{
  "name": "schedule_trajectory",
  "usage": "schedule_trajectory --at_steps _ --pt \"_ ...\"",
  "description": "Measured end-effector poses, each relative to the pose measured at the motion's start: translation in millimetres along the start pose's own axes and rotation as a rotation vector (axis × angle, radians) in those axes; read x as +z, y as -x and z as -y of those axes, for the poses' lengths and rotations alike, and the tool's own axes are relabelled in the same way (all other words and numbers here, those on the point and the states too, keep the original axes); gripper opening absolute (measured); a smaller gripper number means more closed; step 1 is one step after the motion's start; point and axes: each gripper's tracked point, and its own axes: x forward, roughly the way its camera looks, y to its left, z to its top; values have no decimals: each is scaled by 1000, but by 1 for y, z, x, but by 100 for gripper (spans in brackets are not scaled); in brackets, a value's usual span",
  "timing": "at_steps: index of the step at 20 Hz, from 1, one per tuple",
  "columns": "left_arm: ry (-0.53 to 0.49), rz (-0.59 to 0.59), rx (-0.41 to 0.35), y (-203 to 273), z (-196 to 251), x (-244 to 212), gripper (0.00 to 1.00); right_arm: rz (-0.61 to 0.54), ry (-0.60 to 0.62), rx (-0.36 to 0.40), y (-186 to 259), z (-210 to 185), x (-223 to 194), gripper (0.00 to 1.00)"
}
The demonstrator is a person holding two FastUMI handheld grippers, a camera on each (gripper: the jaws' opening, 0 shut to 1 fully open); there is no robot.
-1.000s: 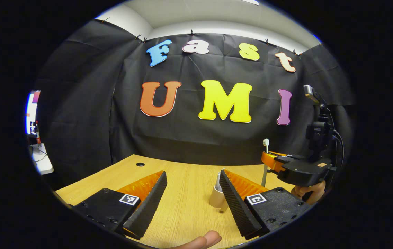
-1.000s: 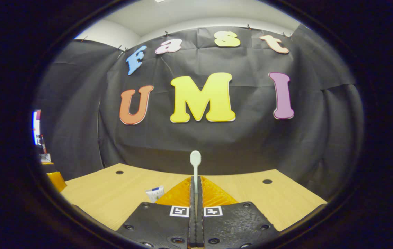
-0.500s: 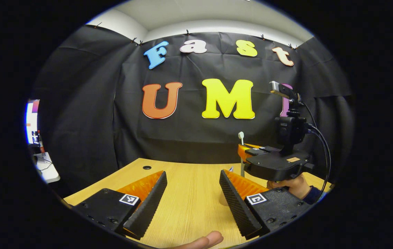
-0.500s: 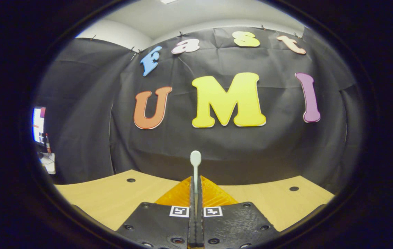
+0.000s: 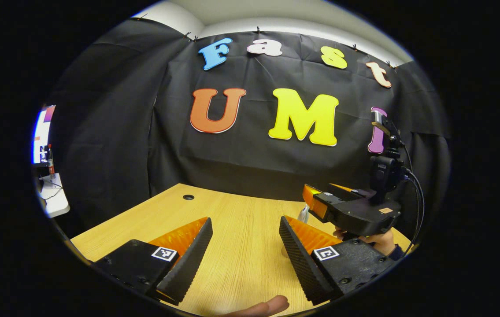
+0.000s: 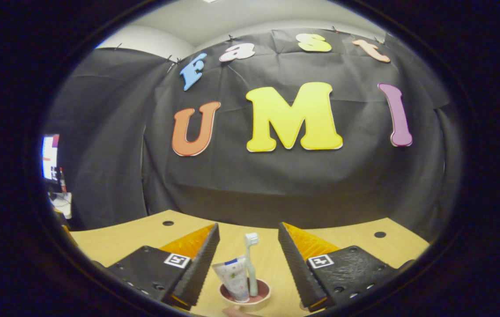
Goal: Put the toothbrush and toothpaste on the desktop into the cup, then pick up the cup and place it on the coaster on the desktop.
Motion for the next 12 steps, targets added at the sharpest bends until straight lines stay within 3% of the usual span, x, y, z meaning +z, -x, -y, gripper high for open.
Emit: schedule_trajectory --at_steps 1,8,12 --pt "-1 -3 -4 -2 3 -1 96 7 23 -1 3 0 2 96" --pt "-26 -22 -13 -12 18 -12 96 36 -3 -1 48 9 24 94" --pt "-51 -33 -17 -15 28 -18 97 57 -17 -65 88 41 43 94"
